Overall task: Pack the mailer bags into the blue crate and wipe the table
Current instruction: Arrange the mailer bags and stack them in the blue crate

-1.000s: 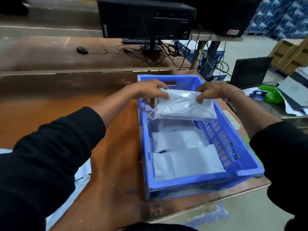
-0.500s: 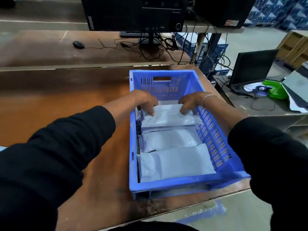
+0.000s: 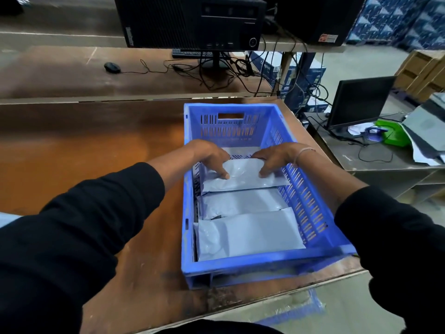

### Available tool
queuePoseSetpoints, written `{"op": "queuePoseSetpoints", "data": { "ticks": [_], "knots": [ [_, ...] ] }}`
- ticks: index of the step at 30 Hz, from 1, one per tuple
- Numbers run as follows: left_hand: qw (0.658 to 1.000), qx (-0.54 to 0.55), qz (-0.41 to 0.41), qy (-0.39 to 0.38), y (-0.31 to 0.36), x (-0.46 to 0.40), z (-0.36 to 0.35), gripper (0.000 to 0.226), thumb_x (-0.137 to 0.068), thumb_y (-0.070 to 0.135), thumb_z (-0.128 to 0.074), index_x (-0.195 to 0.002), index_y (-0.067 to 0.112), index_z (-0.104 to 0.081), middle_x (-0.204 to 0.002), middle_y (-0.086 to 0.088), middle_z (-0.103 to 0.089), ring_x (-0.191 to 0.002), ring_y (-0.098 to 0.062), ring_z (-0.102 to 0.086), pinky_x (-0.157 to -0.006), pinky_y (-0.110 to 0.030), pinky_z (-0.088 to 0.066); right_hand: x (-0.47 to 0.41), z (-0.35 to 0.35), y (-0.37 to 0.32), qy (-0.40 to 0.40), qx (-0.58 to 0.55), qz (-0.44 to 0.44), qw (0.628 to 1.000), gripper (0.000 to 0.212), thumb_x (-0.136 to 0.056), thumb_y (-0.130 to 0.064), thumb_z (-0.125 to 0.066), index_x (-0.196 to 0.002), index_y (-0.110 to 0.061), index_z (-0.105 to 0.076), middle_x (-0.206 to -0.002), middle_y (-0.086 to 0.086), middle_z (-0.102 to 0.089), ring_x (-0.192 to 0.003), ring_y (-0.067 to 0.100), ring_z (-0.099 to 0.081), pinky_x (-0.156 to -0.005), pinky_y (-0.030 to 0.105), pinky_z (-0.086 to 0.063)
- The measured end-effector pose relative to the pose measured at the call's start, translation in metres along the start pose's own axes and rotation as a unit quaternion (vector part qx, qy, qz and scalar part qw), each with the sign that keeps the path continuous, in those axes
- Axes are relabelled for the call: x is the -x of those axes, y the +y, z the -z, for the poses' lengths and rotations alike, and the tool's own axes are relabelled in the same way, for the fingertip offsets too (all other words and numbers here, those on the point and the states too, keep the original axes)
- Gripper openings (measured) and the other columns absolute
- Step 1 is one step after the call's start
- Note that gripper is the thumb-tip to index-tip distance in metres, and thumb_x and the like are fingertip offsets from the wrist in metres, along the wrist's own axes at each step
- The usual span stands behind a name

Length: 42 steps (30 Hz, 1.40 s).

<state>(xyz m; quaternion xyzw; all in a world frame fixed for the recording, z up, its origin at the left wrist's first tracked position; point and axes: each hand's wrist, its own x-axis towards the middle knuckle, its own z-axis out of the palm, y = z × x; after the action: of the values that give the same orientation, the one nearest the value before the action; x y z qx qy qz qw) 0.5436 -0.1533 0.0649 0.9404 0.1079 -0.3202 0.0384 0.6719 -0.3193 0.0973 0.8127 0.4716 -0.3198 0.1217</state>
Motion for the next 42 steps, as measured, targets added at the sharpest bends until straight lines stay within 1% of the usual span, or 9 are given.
{"op": "queuePoseSetpoints", "data": {
  "ticks": [6, 10, 14, 18, 22, 26, 32, 38, 42],
  "knots": [
    [0.999, 0.025, -0.007, 0.039, -0.003, 0.015, 0.01, 0.077, -0.096, 0.063, -0.058, -0.156, 0.021, -0.034, -0.158, -0.002, -0.041, -0.137, -0.031, -0.047, -0.111, -0.047, -0.042, 0.009, 0.01, 0.002, 0.03, -0.04, -0.016, 0.999, 0.08, -0.088, -0.026, -0.067, -0.158, -0.025, -0.029, -0.161, 0.0, -0.035, -0.146, 0.024, -0.034, -0.109, 0.031, -0.031],
    [0.983, 0.094, -0.04, 0.15, -0.007, 0.023, 0.01, 0.057, -0.101, 0.045, -0.059, -0.15, 0.017, -0.046, -0.148, -0.004, -0.053, -0.129, -0.027, -0.055, -0.108, -0.045, -0.047, 0.01, 0.014, 0.004, 0.12, -0.067, 0.009, 0.991, 0.063, -0.092, -0.027, -0.065, -0.151, -0.02, -0.043, -0.153, 0.002, -0.047, -0.139, 0.024, -0.043, -0.113, 0.035, -0.035],
    [0.914, 0.244, -0.079, 0.316, -0.016, 0.035, 0.005, 0.036, -0.099, 0.027, -0.065, -0.131, 0.01, -0.063, -0.128, -0.006, -0.068, -0.117, -0.021, -0.065, -0.103, -0.04, -0.052, 0.0, 0.011, -0.004, 0.272, -0.115, 0.041, 0.954, 0.038, -0.089, -0.012, -0.064, -0.126, -0.013, -0.066, -0.125, 0.007, -0.067, -0.118, 0.025, -0.06, -0.106, 0.036, -0.046],
    [0.83, 0.386, -0.094, 0.392, -0.035, 0.062, -0.004, 0.024, -0.098, 0.018, -0.068, -0.119, 0.006, -0.069, -0.114, -0.008, -0.074, -0.106, -0.021, -0.07, -0.096, -0.037, -0.057, -0.007, 0.01, -0.026, 0.328, -0.228, 0.054, 0.915, 0.023, -0.09, -0.004, -0.062, -0.108, -0.009, -0.075, -0.102, 0.006, -0.072, -0.093, 0.016, -0.061, -0.095, 0.032, -0.05],
    [0.757, 0.509, -0.11, 0.394, -0.064, 0.098, -0.019, 0.021, -0.1, 0.012, -0.064, -0.117, 0.001, -0.068, -0.113, -0.021, -0.073, -0.106, -0.027, -0.073, -0.088, -0.042, -0.06, -0.009, 0.016, -0.063, 0.308, -0.395, 0.087, 0.861, 0.02, -0.088, -0.001, -0.062, -0.105, -0.002, -0.073, -0.096, 0.022, -0.073, -0.081, 0.02, -0.063, -0.072, 0.029, -0.056],
    [0.712, 0.569, -0.093, 0.4, -0.106, 0.129, -0.044, 0.022, -0.101, 0.011, -0.064, -0.119, -0.002, -0.066, -0.115, -0.022, -0.073, -0.097, -0.021, -0.074, -0.081, -0.035, -0.06, -0.01, 0.028, -0.118, 0.3, -0.419, 0.119, 0.849, 0.019, -0.092, -0.006, -0.065, -0.108, -0.002, -0.073, -0.09, 0.011, -0.071, -0.07, 0.011, -0.067, -0.057, 0.016, -0.053],
    [0.673, 0.629, -0.026, 0.389, -0.165, 0.173, -0.094, 0.027, -0.102, 0.011, -0.063, -0.124, -0.003, -0.063, -0.117, -0.019, -0.074, -0.098, -0.026, -0.072, -0.073, -0.026, -0.059, -0.02, 0.042, -0.21, 0.224, -0.469, 0.175, 0.836, 0.023, -0.093, -0.007, -0.063, -0.114, 0.002, -0.069, -0.104, 0.019, -0.074, -0.077, 0.019, -0.072, -0.055, 0.022, -0.053],
    [0.693, 0.626, 0.046, 0.355, -0.221, 0.219, -0.153, 0.022, -0.103, 0.014, -0.061, -0.12, 0.002, -0.064, -0.114, -0.015, -0.075, -0.093, -0.023, -0.073, -0.07, -0.026, -0.06, -0.047, 0.026, -0.309, 0.126, -0.358, 0.179, 0.908, 0.011, -0.095, -0.01, -0.062, -0.103, -0.005, -0.066, -0.097, 0.014, -0.07, -0.078, 0.024, -0.068, -0.058, 0.027, -0.054],
    [0.743, 0.597, 0.086, 0.29, -0.255, 0.244, -0.199, 0.021, -0.102, 0.013, -0.063, -0.117, -0.001, -0.065, -0.112, -0.018, -0.076, -0.092, -0.024, -0.073, -0.088, -0.041, -0.058, -0.065, -0.005, -0.367, 0.033, -0.179, 0.194, 0.964, 0.017, -0.088, -0.011, -0.071, -0.102, -0.003, -0.072, -0.09, 0.005, -0.076, -0.082, 0.022, -0.072, -0.066, 0.032, -0.057]
  ]
}}
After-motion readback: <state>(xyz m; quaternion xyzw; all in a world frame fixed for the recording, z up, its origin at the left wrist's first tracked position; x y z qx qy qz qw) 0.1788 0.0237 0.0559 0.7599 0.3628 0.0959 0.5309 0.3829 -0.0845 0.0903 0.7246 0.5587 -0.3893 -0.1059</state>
